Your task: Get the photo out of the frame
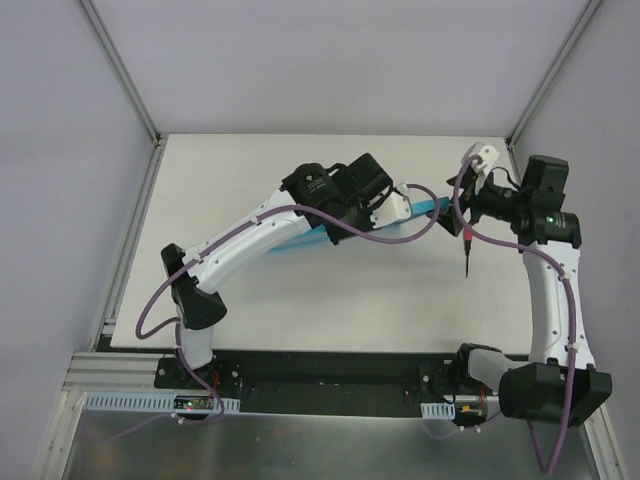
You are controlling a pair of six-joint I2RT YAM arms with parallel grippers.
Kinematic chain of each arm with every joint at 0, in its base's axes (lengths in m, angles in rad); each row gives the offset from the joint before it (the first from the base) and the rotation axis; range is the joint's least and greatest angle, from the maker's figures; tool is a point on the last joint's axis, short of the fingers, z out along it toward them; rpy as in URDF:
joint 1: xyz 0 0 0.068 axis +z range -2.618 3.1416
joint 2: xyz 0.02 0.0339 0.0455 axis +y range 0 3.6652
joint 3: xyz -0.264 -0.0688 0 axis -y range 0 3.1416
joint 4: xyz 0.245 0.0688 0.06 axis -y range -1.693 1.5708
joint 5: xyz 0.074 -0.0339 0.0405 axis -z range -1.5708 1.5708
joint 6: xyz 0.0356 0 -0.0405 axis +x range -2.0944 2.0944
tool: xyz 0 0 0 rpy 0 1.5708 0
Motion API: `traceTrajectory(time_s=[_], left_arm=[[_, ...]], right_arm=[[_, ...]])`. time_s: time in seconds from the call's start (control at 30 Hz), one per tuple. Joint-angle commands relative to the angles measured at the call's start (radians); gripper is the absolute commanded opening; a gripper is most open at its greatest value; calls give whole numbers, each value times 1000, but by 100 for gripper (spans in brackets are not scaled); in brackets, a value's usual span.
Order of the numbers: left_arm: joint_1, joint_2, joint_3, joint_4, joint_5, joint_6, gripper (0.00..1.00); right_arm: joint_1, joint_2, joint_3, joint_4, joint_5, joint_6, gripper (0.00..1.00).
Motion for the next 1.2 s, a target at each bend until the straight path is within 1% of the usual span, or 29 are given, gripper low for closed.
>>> traceTrajectory(time_s=[0.0, 0.03, 0.07, 0.13, 0.27, 0.4, 0.5, 0.63, 0.73, 0.9, 1.03, 1.17], left_arm=[[39, 51, 186, -94, 112, -137, 0], [54, 62, 214, -94, 120, -149, 0], [74, 72, 241, -91, 155, -166, 0], [128, 95, 301, -80, 185, -194, 0], [244, 129, 360, -68, 271, -249, 0], [405, 175, 413, -70, 429, -283, 0], [530, 224, 443, -70, 558, -307, 0], [671, 290, 456, -67, 681, -333, 0], [740, 321, 453, -50, 750, -349, 0], [812, 347, 438, 2, 801, -369, 0], [848, 368, 438, 48, 787, -389, 0], [894, 402, 435, 105, 759, -435, 0]], right_arm=[[-100, -14, 68, 46, 57, 316, 94], [-125, -17, 65, 48, 58, 347, 94], [-140, -23, 56, 54, 61, 371, 97], [-163, -40, 35, 74, 93, 424, 98], [-208, -46, -11, 91, 129, 487, 98], [-237, -9, -34, 89, 129, 520, 98], [-246, 28, -44, 89, 127, 536, 98], [-248, 74, -47, 104, 129, 556, 98], [-248, 95, -56, 124, 121, 574, 98], [-245, 114, -68, 155, 110, 593, 96], [-231, 138, -70, 152, 117, 588, 96], [-183, 185, -71, 117, 149, 542, 95]])
